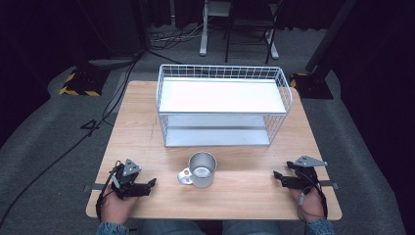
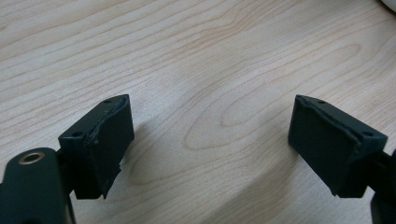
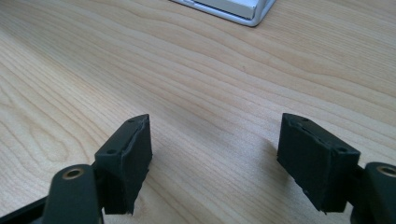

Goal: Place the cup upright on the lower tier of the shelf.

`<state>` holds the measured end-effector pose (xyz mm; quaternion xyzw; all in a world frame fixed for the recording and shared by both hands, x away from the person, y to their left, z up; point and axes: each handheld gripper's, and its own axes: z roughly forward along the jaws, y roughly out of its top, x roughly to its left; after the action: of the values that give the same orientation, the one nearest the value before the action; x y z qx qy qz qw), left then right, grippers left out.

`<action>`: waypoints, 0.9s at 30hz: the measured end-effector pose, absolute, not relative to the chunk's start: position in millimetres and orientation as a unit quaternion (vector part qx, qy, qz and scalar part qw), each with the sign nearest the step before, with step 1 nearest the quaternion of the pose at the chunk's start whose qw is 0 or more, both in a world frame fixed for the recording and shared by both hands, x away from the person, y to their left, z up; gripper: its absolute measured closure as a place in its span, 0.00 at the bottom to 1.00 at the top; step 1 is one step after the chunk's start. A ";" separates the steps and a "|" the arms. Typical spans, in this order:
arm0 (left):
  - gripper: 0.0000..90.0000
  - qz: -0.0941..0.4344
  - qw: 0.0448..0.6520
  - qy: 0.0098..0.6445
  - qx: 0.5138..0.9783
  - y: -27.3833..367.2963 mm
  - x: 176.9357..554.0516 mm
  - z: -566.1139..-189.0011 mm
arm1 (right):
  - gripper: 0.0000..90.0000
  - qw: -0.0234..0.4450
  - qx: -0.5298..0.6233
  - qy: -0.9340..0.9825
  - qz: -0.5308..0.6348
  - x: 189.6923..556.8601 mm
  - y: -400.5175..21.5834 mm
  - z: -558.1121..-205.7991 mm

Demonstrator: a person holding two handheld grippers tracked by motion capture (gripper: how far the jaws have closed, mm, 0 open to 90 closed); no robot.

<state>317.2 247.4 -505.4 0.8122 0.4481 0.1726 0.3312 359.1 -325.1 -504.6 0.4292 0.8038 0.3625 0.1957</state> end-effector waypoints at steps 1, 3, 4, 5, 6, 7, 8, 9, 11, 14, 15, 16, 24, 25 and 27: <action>0.16 0.171 0.331 0.450 0.812 247.5 317.0 -505.3 | 0.29 0.196 0.429 0.804 0.363 359.1 -325.1 -504.6; 0.16 0.173 0.331 0.450 0.811 247.3 317.0 -505.4 | 0.29 0.196 0.429 0.804 0.363 359.1 -325.1 -504.6; 0.16 0.173 0.331 0.450 0.811 247.3 317.0 -505.4 | 0.29 0.196 0.429 0.804 0.363 359.1 -325.1 -504.6; 0.16 0.169 0.331 0.452 0.811 247.1 317.2 -505.1 | 0.29 0.196 0.430 0.803 0.362 358.9 -325.1 -504.6; 0.16 0.169 0.331 0.452 0.811 247.1 317.2 -505.1 | 0.29 0.196 0.430 0.803 0.362 358.9 -325.1 -504.6; 0.16 0.169 0.329 0.455 0.810 246.6 317.5 -504.7 | 0.30 0.196 0.430 0.803 0.362 358.9 -325.1 -504.6; 0.16 0.169 0.329 0.455 0.810 246.6 317.5 -504.7 | 0.30 0.196 0.430 0.803 0.362 358.9 -325.1 -504.6; 0.16 0.164 0.328 0.461 0.808 246.9 318.3 -503.5 | 0.29 0.196 0.430 0.803 0.362 358.9 -325.1 -504.6; 0.15 0.159 0.331 0.469 0.803 246.9 318.3 -502.7 | 0.30 0.196 0.430 0.803 0.362 358.9 -325.1 -504.6; 0.15 0.160 0.344 0.475 0.794 250.9 317.3 -498.0 | 0.30 0.196 0.430 0.803 0.362 358.9 -325.1 -504.6; 0.15 0.163 0.352 0.476 0.789 252.4 316.5 -495.9 | 0.29 0.196 0.430 0.803 0.362 358.9 -325.1 -504.6; 0.15 0.169 0.364 0.475 0.783 254.8 314.6 -491.1 | 0.29 0.196 0.430 0.803 0.362 358.9 -325.1 -504.6; 0.14 0.170 0.394 0.471 0.771 257.9 309.7 -478.3 | 0.29 0.196 0.430 0.803 0.362 358.9 -325.1 -504.6; 0.14 0.170 0.394 0.471 0.771 257.9 309.7 -478.3 | 0.29 0.196 0.430 0.803 0.362 358.9 -325.1 -504.6; 0.14 0.165 0.409 0.467 0.766 257.0 308.3 -474.9 | 0.29 0.196 0.430 0.803 0.362 358.9 -325.1 -504.6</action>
<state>308.3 257.0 -474.9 0.7660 0.4674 0.1655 0.4091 358.9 -325.1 -504.6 0.4299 0.8033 0.3624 0.1963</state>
